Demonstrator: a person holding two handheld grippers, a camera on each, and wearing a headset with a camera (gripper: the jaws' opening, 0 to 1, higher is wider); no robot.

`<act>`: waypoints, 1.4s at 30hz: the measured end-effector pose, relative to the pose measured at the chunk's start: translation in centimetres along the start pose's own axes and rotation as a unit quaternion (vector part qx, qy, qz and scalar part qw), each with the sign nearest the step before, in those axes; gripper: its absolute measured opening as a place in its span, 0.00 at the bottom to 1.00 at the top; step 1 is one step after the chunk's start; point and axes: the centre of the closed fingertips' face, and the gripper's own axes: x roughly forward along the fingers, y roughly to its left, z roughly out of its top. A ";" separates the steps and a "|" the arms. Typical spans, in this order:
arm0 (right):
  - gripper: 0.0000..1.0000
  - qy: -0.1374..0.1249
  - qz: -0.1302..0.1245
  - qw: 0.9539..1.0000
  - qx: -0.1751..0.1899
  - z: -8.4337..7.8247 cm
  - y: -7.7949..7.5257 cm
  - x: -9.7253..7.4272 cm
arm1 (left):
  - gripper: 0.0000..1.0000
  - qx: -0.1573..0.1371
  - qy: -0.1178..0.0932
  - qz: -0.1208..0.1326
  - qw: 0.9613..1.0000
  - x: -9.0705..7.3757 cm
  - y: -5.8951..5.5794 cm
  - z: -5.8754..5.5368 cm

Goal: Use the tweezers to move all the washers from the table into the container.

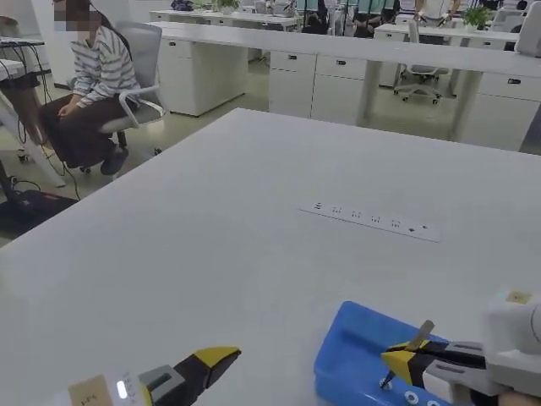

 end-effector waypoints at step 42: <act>0.04 -0.061 0.010 0.998 0.008 4.4 3.5 -3.5 | 0.83 -0.001 0.001 -0.001 1.000 -0.1 0.0 -0.1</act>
